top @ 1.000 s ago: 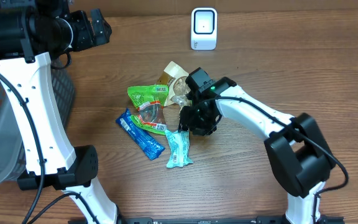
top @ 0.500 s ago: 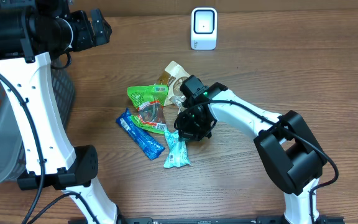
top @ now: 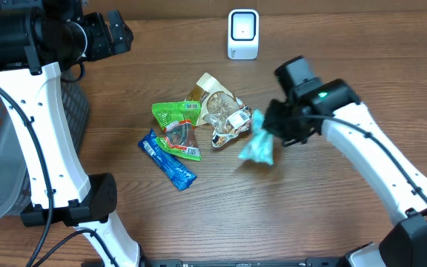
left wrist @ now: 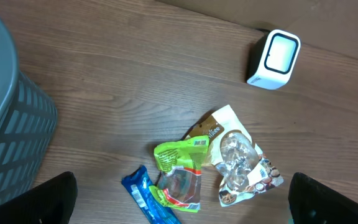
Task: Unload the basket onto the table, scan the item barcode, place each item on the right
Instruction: 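Carry the pale green packet right and set it on the table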
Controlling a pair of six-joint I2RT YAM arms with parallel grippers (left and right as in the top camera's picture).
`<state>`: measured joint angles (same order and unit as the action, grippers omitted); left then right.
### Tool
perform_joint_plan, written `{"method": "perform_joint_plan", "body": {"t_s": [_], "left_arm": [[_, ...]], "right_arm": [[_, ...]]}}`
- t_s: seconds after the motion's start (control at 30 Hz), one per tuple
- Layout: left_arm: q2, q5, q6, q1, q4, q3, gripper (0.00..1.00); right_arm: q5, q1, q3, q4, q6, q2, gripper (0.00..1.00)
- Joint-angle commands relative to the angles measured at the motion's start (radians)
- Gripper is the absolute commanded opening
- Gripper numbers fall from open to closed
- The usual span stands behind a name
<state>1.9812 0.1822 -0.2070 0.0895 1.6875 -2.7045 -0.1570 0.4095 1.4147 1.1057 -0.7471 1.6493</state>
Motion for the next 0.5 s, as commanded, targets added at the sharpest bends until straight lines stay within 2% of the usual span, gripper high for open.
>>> {"method": "perform_joint_plan", "body": {"t_s": [0.0,0.1,0.23,0.27,0.33,0.43,0.47], "left_arm": [[0.008,-0.009,0.005,0.002,0.0,0.002,1.0],[0.008,-0.01,0.005,0.002,0.0,0.002,1.0],[0.008,-0.009,0.005,0.002,0.0,0.002,1.0],[0.008,-0.009,0.005,0.002,0.0,0.002,1.0],[0.008,-0.01,0.005,0.002,0.0,0.002,1.0],[0.009,-0.01,0.005,0.002,0.0,0.002,1.0],[0.009,-0.01,0.005,0.002,0.0,0.002,1.0]], "right_arm": [[0.085,-0.086,-0.035,-0.039,-0.035,0.004,0.04],[0.079,-0.153,-0.118,-0.098,-0.03,0.004,0.04],[-0.056,-0.22,-0.28,-0.284,0.068,0.004,0.04],[-0.071,-0.225,-0.297,-0.304,0.076,0.004,0.08],[-0.114,-0.233,-0.327,-0.331,0.16,0.004,0.21],[-0.131,-0.238,-0.326,-0.303,0.333,0.004,0.54],[-0.145,-0.248,-0.325,-0.296,0.428,0.004,0.72]]}}
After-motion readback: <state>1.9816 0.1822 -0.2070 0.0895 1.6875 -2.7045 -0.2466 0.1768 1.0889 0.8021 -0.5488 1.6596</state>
